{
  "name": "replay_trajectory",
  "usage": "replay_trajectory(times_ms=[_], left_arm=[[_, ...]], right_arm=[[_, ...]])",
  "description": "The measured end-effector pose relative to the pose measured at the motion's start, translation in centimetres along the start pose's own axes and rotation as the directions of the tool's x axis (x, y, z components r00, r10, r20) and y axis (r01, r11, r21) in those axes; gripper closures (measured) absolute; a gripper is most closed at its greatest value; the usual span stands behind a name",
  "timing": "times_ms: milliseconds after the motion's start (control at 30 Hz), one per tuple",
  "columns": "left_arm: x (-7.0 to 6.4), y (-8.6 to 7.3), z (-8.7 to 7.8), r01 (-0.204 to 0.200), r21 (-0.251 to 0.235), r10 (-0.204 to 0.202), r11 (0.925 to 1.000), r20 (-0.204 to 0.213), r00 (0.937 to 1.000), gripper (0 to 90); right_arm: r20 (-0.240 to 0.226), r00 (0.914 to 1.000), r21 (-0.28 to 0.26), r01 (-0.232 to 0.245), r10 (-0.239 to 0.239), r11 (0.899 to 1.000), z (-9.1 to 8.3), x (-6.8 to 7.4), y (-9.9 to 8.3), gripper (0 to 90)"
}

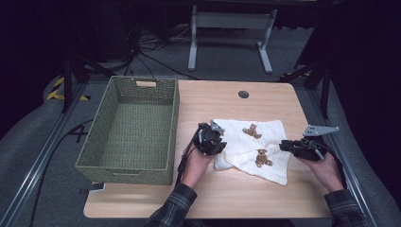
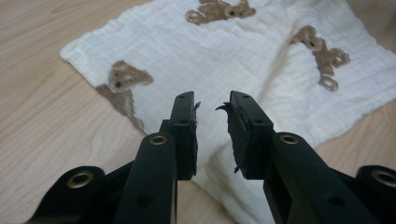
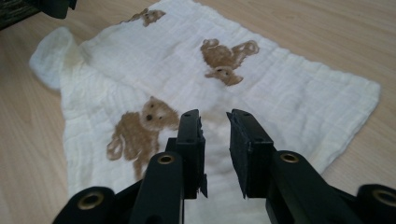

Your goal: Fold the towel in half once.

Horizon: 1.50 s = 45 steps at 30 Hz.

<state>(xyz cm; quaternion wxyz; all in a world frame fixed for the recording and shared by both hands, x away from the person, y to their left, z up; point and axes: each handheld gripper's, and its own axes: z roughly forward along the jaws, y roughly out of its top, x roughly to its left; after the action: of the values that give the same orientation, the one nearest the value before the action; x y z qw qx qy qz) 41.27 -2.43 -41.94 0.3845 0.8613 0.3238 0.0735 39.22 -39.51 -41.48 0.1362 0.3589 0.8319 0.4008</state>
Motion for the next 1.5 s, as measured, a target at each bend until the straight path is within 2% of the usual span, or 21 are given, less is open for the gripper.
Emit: replay_trajectory(times_ms=[167,233,300,400,533,567,600,667,767,867,900,967,1000,1067,1100,1167,1200,1300,1400,1467,1500], left_arm=[[-0.5,-1.2,-0.4,-0.008,0.012,0.008,0.9999,0.021,0.9997,67.4],[-0.7,-1.6,-0.5,-0.021,0.004,0.021,0.9998,0.026,0.9994,65.5],[-0.9,-1.7,-0.5,-0.018,0.002,0.018,0.9998,0.042,0.9989,64.2],[-1.2,-1.7,-0.4,-0.038,0.007,0.038,0.9993,0.043,0.9984,62.3],[-1.4,-1.8,-0.4,-0.034,0.001,0.034,0.9994,0.041,0.9986,60.9],[-1.3,-1.8,-0.4,-0.040,0.005,0.040,0.9992,0.044,0.9982,60.4],[-1.1,-1.9,-0.3,-0.032,0.015,0.032,0.9994,0.025,0.9992,59.5],[-1.0,-1.9,-0.2,-0.022,0.013,0.022,0.9997,0.022,0.9995,59.0],[-0.8,-1.9,0.1,-0.021,0.038,0.021,0.9991,0.016,0.9997,58.3],[-0.7,-2.1,0.7,-0.015,0.050,0.015,0.9986,0.008,0.9999,58.2],[-0.7,-2.1,0.8,-0.015,0.050,0.014,0.9986,0.021,0.9997,60.3],[-0.7,-2.1,0.9,-0.018,0.058,0.017,0.9982,0.010,0.9998,66.0],[-0.6,-2.0,0.9,-0.027,0.069,0.025,0.9972,0.019,0.9995,72.6],[-0.6,-2.0,0.9,-0.028,0.062,0.026,0.9977,0.026,0.9993,85.7],[-0.8,-2.0,0.8,-0.024,0.061,0.022,0.9979,0.033,0.9992,86.4],[-1.1,-1.9,0.2,-0.042,0.058,0.040,0.9975,0.034,0.9986,86.7],[-1.4,-1.9,0.0,-0.036,0.038,0.034,0.9986,0.038,0.9987,86.7],[-2.2,-1.9,-1.2,-0.057,0.011,0.056,0.9983,0.047,0.9973,86.7],[-2.9,-2.2,-1.8,-0.075,0.008,0.074,0.9972,0.047,0.9961,86.7],[-3.9,-3.0,-2.4,-0.109,0.024,0.108,0.9937,0.059,0.9925,86.5],[-3.9,-3.0,-2.4,-0.109,0.024,0.108,0.9937,0.059,0.9925,86.5]], right_arm=[[-0.021,0.9998,0.035,0.007,-0.006,0.999,-0.2,1.7,-1.4,71.8],[-0.026,0.9996,0.044,0.011,-0.010,0.999,-0.3,2.4,-2.0,71.3],[-0.038,0.9992,0.058,0.015,-0.013,0.998,-0.3,3.1,-2.7,70.9],[-0.055,0.9983,0.083,0.026,-0.021,0.996,-0.5,4.1,-3.8,69.8],[-0.054,0.9977,0.102,0.045,-0.039,0.994,-0.9,5.0,-4.7,68.6],[-0.063,0.9975,0.113,0.038,-0.031,0.993,-1.1,5.2,-5.1,67.9],[-0.060,0.9976,0.121,0.043,-0.036,0.992,-1.2,5.4,-5.4,67.2],[-0.054,0.9974,0.131,0.055,-0.048,0.990,-1.2,5.4,-5.6,66.7],[-0.056,0.9971,0.151,0.059,-0.051,0.987,-1.1,5.6,-5.9,67.2],[-0.047,0.9966,0.161,0.074,-0.068,0.984,-1.1,5.8,-6.0,76.5],[-0.042,0.9965,0.163,0.078,-0.072,0.983,-1.2,5.8,-6.0,83.2],[-0.044,0.9966,0.162,0.076,-0.069,0.984,-1.2,5.6,-6.1,86.8],[-0.046,0.9967,0.160,0.073,-0.066,0.984,-1.2,5.5,-6.1,87.4],[-0.038,0.9970,0.159,0.073,-0.068,0.985,-1.5,5.3,-6.1,87.7],[-0.033,0.9973,0.154,0.070,-0.066,0.986,-1.7,5.3,-6.1,87.8],[-0.024,0.9981,0.136,0.059,-0.056,0.989,-2.3,5.0,-6.0,87.8],[-0.022,0.9985,0.130,0.052,-0.050,0.990,-2.6,4.9,-6.0,87.8],[-0.011,0.9991,0.117,0.041,-0.040,0.992,-3.3,4.6,-6.3,87.8],[-0.007,0.9992,0.109,0.039,-0.039,0.993,-3.8,4.4,-6.7,87.9],[-0.011,0.9995,0.101,0.031,-0.030,0.994,-4.5,4.4,-7.3,87.9],[-0.011,0.9995,0.101,0.031,-0.030,0.994,-4.5,4.4,-7.3,87.9]])
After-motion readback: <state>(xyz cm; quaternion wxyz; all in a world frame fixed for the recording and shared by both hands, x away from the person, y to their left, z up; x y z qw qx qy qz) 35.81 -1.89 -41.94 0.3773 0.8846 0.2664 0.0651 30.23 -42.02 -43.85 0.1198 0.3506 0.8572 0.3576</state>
